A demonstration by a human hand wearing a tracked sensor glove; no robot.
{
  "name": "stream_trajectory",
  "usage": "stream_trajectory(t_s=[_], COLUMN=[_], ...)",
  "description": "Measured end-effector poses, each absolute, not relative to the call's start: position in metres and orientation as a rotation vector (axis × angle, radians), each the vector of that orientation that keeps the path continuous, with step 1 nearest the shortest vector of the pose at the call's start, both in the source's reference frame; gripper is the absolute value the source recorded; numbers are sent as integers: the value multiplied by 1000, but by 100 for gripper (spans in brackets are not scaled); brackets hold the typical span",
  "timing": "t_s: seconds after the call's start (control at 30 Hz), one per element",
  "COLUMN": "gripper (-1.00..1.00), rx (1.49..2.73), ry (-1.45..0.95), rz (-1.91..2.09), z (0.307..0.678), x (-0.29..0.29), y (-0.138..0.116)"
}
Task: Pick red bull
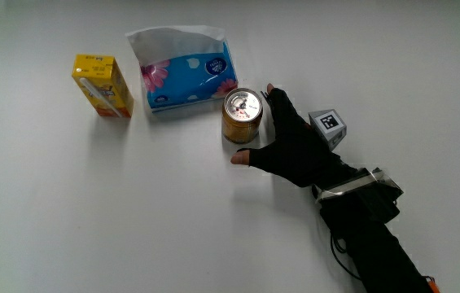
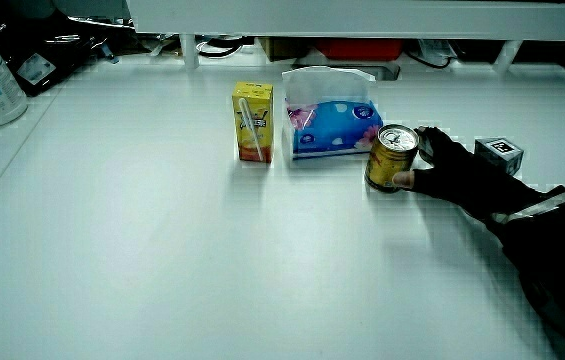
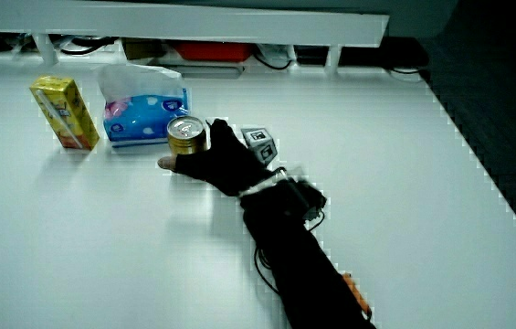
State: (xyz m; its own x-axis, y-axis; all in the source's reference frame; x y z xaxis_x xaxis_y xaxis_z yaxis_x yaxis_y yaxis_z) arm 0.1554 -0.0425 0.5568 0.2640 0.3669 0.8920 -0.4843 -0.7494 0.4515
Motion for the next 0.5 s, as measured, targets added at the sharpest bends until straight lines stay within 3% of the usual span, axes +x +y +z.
stream_trajectory(t_s=[0.5], gripper=[0], rx=[1875], ry=[-90], rz=[1590], z=[564], x=[149], y=[-45])
